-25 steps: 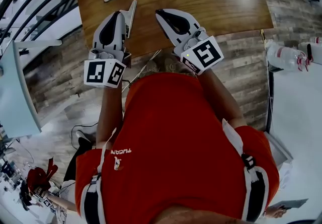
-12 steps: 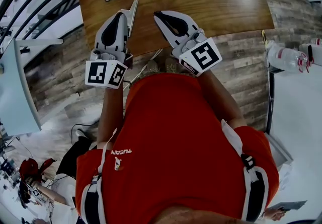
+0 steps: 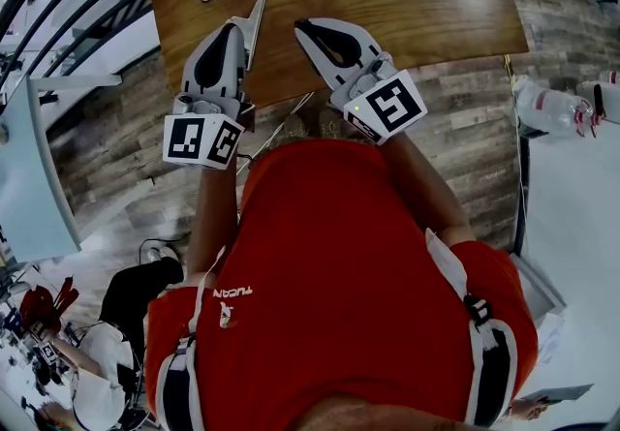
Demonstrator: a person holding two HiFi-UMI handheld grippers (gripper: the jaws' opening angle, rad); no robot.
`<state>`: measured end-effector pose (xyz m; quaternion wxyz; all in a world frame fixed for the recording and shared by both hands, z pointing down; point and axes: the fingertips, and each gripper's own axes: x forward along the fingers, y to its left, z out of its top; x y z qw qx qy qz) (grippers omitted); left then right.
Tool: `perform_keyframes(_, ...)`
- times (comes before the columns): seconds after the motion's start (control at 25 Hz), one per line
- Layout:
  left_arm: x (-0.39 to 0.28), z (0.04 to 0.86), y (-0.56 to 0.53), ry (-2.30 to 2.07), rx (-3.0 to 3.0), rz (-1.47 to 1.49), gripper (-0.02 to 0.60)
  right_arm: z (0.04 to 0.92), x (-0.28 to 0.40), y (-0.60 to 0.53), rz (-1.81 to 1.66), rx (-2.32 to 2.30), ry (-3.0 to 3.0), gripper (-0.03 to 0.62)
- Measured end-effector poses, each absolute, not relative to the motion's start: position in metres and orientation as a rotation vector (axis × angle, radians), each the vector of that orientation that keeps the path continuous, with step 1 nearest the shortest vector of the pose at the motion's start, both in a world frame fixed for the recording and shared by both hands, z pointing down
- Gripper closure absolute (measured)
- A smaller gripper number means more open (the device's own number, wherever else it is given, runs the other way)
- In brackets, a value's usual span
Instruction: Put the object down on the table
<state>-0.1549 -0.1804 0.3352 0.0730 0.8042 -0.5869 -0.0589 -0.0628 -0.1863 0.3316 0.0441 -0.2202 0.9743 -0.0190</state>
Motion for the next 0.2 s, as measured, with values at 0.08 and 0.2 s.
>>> perform_keyframes(0.08,-0.1549,0.3365,-0.1811,-1.760,2.415,-0.178,0.572,0.3325,-0.0626,-0.1873,-0.057,-0.676,2.977,0.569)
perform_keyframes(0.2,-0.1544,0.3376,-0.1821,-1.756,2.415,-0.182,0.572,0.3335,-0.0618,-0.1885,-0.057,-0.678,2.977,0.569)
